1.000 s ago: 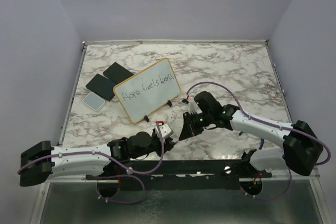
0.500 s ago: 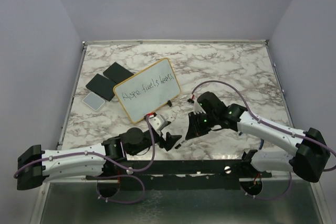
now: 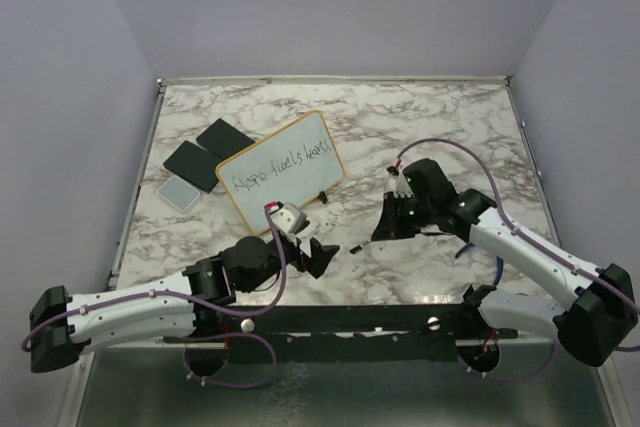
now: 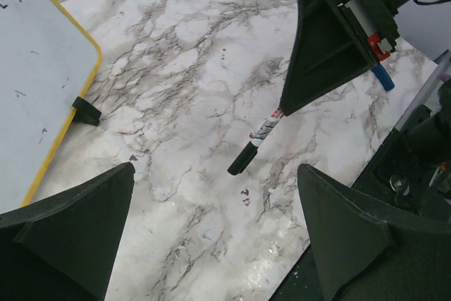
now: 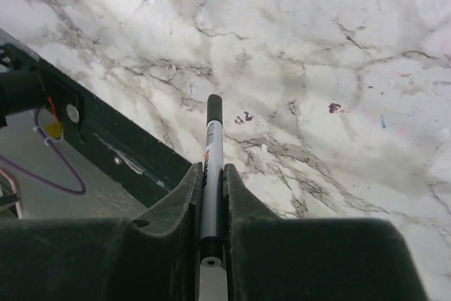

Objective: Write a sentence on the whiteboard
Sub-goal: Place the whiteboard marker at the center of the board.

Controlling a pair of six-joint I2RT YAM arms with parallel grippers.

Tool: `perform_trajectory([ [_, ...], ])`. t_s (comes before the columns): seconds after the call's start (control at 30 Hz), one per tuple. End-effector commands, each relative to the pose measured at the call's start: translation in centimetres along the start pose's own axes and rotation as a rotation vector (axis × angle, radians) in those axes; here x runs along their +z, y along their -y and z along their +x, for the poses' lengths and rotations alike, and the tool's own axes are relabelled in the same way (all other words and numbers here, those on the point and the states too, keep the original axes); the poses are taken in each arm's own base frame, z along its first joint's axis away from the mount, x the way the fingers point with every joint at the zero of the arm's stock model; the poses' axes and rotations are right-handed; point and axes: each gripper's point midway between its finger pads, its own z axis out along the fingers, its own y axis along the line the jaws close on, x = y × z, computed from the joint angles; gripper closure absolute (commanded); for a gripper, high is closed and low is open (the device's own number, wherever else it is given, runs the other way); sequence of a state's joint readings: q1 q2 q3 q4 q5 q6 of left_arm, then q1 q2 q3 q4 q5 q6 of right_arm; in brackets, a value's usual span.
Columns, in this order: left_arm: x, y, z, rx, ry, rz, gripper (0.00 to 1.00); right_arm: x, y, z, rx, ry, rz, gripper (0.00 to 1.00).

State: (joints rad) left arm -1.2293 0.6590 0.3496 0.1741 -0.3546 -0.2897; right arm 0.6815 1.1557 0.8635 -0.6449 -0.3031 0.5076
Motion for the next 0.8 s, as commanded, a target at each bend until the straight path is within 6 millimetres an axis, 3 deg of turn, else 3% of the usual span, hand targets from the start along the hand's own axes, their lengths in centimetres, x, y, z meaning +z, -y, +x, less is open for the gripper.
perform_trajectory([
  [0.0,0.5,-1.5,-1.0,-0.066,-0.016,-0.092,0.01,0.6,0.5,-0.9,0.109,0.077,-0.115,1.00],
  [0.3,1.0,-2.4,-1.9,-0.102,-0.017,-0.088,0.01,2.7,0.3,-2.8,0.261,0.215,-0.399,1.00],
  [0.77,1.0,-2.7,-1.4,-0.111,-0.036,-0.094,0.01,5.7,3.8,-1.7,0.301,0.202,-0.340,0.94],
])
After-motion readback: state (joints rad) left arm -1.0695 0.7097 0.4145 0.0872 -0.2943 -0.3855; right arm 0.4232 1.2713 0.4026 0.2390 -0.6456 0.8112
